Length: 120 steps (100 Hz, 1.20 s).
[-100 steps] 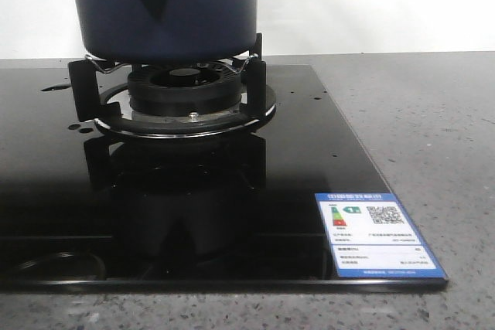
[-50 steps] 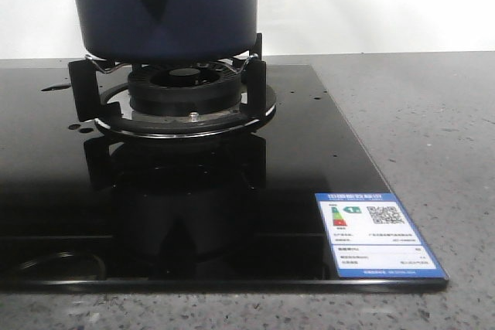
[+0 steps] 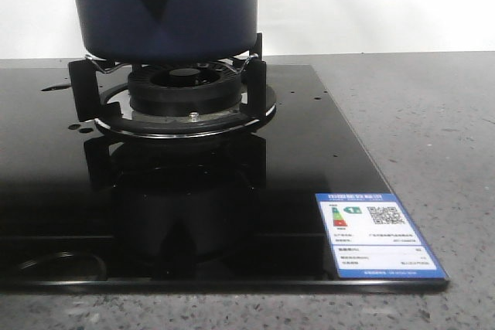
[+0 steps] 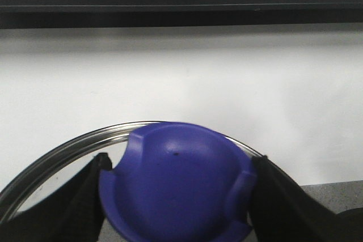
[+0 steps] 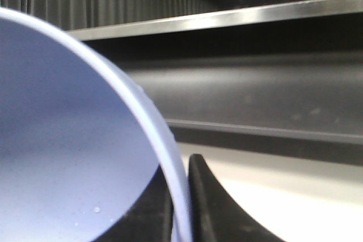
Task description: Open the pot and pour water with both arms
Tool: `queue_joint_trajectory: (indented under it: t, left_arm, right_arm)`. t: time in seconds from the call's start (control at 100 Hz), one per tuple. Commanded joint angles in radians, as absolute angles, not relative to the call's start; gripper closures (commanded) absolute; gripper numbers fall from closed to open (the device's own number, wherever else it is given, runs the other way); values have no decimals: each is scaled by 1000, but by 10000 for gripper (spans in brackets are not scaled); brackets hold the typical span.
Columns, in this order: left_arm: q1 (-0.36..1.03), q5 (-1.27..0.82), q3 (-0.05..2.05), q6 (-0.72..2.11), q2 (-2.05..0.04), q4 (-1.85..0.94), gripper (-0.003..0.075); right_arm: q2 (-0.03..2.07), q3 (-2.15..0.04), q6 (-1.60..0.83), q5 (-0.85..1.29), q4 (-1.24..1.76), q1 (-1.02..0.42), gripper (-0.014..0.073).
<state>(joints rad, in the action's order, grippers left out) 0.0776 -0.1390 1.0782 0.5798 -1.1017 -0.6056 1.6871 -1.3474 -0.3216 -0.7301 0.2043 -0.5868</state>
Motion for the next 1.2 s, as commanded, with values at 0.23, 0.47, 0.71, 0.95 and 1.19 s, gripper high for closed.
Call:
queue_joint_trajectory:
  t: [0.23,0.47,0.71,0.95,1.19]
  left_arm:
    - [198,-43,1116,579,-1078,-629,384]
    - [331,-30,1116,579,-1078,-629,384]
    - [427,16,1116,579,-1099,-629,384]
    - [443,16,1116,579,-1109,-629,384]
    - [443,16,1116,579,-1109,-629,384]
  right_arm:
    - [1440,-1464,-319,-86,305,-413,637]
    - [1426,-1658,-264,778,335,-130,637]
    - [1493,-1567,-231,1081,298,52,637]
    - [1551,-1438,-231,1023,289,93,637]
    - [1597,-1416,-231,984,260,93,637]
